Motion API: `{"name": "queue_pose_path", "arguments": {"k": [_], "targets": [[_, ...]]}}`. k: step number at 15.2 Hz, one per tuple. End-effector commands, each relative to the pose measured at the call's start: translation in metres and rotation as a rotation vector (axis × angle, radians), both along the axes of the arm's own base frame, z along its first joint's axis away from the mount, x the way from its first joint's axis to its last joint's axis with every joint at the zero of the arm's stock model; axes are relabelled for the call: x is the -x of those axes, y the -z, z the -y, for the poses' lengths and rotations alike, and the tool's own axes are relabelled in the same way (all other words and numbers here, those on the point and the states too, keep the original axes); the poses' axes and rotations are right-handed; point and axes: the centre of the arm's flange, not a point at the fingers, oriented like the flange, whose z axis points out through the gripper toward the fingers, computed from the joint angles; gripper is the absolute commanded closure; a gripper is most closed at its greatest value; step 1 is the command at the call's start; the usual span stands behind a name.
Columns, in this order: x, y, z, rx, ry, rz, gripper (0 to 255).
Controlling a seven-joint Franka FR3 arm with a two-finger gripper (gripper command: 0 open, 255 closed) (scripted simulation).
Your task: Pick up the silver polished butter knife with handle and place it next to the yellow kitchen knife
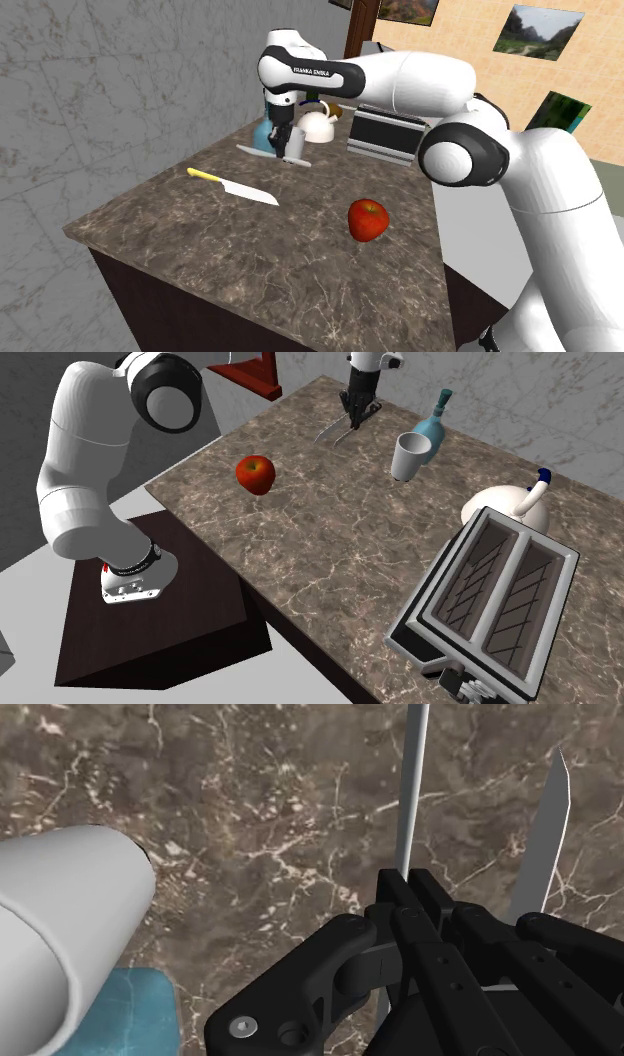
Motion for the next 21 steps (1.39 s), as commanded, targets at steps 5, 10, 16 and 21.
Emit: {"name": "queue_pose_path", "arguments": {"k": [5,10,16,21], "targets": [[0.000,0.030,-0.001,0.000,0.000,0.001,255],[0.000,0.056,-0.001,0.000,0.000,0.001,255],[0.000,0.077,-0.001,0.000,0.000,0.001,255],[0.000,0.077,-0.001,0.000,0.000,0.001,255]]}}
